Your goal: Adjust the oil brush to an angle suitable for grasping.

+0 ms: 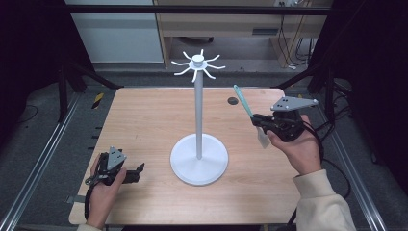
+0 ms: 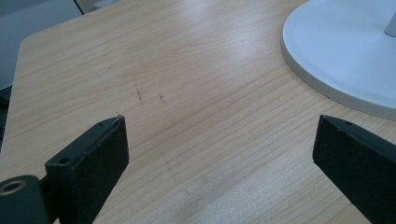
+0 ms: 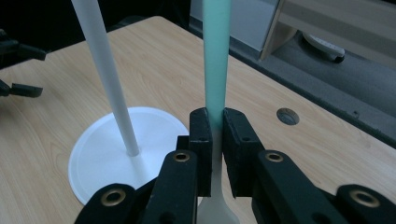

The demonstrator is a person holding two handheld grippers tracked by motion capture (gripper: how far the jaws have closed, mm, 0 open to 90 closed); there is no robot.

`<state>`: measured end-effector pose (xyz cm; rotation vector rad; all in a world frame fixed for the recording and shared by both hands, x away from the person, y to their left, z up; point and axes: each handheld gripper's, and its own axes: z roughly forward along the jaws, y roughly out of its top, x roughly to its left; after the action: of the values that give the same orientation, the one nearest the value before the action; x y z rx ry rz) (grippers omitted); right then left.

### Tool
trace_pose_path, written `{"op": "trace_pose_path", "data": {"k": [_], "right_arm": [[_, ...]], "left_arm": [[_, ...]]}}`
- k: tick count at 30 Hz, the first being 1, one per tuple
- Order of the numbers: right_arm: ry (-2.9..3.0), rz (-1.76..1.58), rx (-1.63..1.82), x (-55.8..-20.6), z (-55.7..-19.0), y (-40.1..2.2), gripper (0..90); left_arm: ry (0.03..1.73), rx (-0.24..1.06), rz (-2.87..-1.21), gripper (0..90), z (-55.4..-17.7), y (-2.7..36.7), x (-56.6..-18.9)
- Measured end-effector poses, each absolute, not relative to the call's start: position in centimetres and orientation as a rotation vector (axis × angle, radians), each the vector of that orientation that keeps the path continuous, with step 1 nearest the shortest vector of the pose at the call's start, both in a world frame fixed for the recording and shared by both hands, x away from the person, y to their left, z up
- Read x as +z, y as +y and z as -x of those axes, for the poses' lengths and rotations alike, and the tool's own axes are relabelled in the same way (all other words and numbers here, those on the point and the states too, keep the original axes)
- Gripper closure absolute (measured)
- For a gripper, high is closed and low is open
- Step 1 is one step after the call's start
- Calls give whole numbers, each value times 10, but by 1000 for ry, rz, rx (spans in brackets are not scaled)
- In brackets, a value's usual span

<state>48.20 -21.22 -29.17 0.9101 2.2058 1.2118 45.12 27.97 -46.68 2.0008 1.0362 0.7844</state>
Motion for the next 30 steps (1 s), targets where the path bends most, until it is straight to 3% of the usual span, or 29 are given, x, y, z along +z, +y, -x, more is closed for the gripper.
{"op": "trace_pose_path", "data": {"k": [30], "right_arm": [[2088,-866,1362,-270,-469,-206,823]], "left_arm": [[1037,786,-2000,32,-451,280,-467]]}}
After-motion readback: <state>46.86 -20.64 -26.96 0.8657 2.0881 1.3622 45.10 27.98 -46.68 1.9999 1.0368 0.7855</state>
